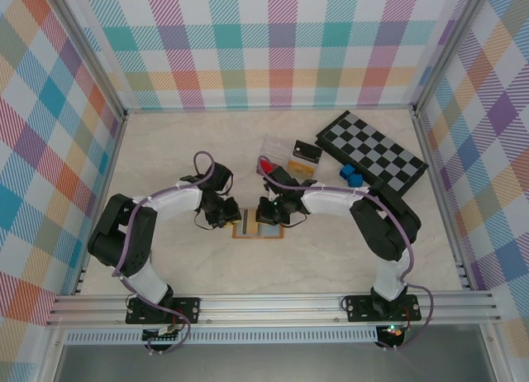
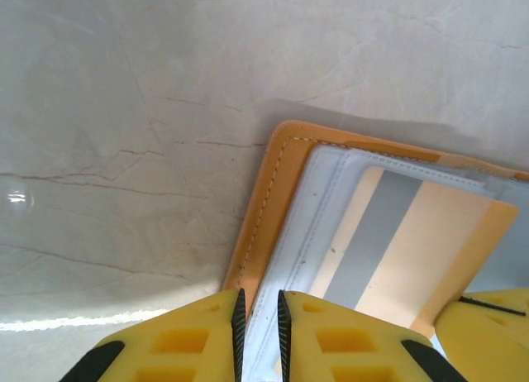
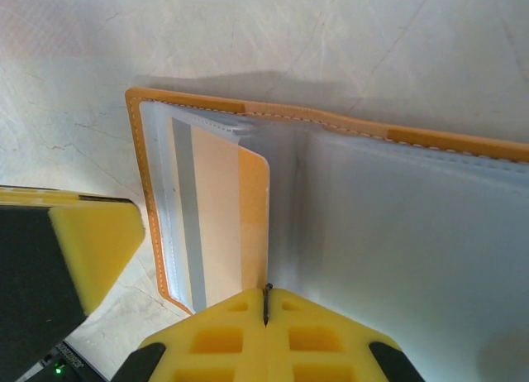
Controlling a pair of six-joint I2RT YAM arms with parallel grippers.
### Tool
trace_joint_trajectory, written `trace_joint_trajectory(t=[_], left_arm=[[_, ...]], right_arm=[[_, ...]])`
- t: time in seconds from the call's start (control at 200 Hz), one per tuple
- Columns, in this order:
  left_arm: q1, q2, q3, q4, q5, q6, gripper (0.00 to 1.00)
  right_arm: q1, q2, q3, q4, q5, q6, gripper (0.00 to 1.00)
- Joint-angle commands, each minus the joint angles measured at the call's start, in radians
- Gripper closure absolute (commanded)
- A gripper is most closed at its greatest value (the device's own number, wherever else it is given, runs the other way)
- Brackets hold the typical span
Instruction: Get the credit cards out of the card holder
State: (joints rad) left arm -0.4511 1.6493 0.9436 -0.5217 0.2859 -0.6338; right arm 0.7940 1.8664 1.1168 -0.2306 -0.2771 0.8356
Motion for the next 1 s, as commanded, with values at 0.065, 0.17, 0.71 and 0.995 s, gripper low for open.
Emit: trace_joint_trajectory(t=[0.065,0.17,0.71,0.995], left_arm=[[-0.001,-0.06,0.015,0.022,0.06,0.017,0.82],[-0.005,-0.055,0.019,0.046,0.094,0.013,0.83],[-0.024,0.072,0.035,0.039,0.069,0.027,0.94],[-0.024,0.085,0.009,0.026,0.038,0.033,0.94]], right_arm=[[0.008,0.003,0.007,-0.044,0.012,-0.021,0.98],[0.008,0.02,0.02,-0.059,0.011,-0.028,0.97],[0.003,0.034,0.023,-0.076,0.017,-0.044,0.97],[0.0,0.057,0.003,0.016,-0.083,-0.017,0.83]])
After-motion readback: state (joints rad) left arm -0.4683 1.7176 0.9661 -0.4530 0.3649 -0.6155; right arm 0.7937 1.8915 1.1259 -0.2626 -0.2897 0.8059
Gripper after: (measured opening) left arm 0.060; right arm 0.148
